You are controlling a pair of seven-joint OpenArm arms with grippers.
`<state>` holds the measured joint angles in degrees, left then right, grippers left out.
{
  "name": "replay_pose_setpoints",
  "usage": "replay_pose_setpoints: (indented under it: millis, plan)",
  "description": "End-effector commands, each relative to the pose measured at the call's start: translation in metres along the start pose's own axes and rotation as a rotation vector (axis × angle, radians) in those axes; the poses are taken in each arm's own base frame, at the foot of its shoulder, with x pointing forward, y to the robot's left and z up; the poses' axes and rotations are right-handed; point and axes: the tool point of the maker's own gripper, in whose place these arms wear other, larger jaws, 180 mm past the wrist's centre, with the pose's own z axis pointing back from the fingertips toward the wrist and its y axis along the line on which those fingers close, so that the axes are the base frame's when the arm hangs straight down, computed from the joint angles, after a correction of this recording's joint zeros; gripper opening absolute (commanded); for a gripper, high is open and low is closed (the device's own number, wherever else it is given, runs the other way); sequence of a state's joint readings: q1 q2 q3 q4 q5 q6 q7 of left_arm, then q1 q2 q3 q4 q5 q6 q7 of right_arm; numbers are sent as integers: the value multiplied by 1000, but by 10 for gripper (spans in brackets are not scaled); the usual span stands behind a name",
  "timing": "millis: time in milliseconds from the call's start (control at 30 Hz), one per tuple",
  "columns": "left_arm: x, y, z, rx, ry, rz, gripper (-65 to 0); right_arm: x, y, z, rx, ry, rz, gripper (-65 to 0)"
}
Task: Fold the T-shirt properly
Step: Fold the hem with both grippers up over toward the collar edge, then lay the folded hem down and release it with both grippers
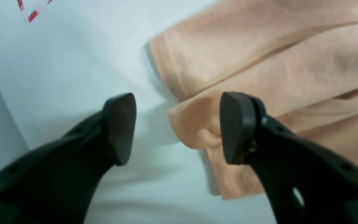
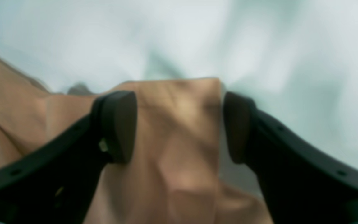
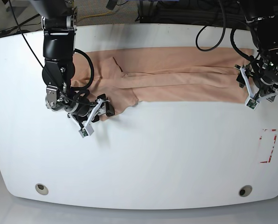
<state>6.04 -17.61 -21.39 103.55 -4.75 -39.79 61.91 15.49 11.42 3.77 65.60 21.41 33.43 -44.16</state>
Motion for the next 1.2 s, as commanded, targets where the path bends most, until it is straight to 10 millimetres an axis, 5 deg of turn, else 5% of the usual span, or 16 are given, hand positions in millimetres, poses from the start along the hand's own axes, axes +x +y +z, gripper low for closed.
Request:
replay_pose_setpoints:
  millis: [0,133,367,500,800,1167]
  plan:
    - [8,9,5,26,-26,-10,-264,7,5,-2,9,-1,7,-250]
    - [6,9,4,22,-20,-7,-264,9,8,-3,12,-11,3,-287]
    - [-20,0,-17,-40,56,43,-265,16,6,-2,9,-46,6,-650]
    - [-25,-3,-21,-54,72,54,-265,23,4,4,-1,-61,31,-650]
    - [-29,-5,-24,-62,82,58,-265,44,20,57,-68,-110,214,-650]
    - [-30,-5,-24,-63,85,57,-265,23,17,128,-219,-113,274,-650]
